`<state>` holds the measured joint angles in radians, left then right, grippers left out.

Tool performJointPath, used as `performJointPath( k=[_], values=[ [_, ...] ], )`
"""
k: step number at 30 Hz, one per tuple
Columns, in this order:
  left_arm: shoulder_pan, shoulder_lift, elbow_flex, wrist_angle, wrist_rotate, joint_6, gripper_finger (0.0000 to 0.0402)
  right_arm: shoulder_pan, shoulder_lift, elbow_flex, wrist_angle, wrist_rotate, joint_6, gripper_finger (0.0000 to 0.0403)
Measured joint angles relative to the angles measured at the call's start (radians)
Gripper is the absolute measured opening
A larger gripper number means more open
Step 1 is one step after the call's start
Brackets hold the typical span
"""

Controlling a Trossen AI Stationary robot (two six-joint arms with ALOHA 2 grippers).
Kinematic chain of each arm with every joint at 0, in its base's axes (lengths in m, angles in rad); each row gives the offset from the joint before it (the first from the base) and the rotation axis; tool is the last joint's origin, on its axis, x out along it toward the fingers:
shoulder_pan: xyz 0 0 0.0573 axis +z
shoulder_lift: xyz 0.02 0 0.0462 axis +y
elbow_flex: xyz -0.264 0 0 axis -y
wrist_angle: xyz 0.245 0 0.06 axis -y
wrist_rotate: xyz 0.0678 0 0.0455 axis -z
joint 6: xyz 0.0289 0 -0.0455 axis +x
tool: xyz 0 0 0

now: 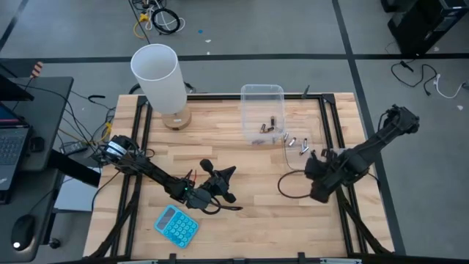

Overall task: Sort batteries
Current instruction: Adjust the transparent bins

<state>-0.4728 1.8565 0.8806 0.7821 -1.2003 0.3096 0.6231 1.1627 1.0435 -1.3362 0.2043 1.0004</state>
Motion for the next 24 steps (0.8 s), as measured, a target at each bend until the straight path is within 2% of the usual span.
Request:
performJointPath(
  k=[3, 7, 13, 18, 24],
  values=[
    [0.0, 0.0, 0.0, -0.003, 0.008, 0.0, 0.0, 0.035, -0.003, 0.0, 0.013, -0.067, 0.023, 0.0],
    [0.0, 0.0, 0.0, -0.008, 0.008, 0.0, 0.0, 0.076, 0.014, -0.02, 0.011, -0.063, 0.068, 0.0],
    [0.0, 0.0, 0.0, -0.038, 0.009, -0.001, 0.0, 0.11, 0.031, -0.121, 0.006, -0.062, 0.144, 0.0],
    [0.0, 0.0, 0.0, -0.044, 0.009, -0.001, 0.0, 0.102, 0.03, -0.18, -0.031, -0.039, 0.189, 0.0],
    [0.0, 0.0, 0.0, -0.044, 0.026, -0.001, 0.0, 0.066, 0.028, -0.21, -0.031, -0.006, 0.167, 0.0]
  ],
)
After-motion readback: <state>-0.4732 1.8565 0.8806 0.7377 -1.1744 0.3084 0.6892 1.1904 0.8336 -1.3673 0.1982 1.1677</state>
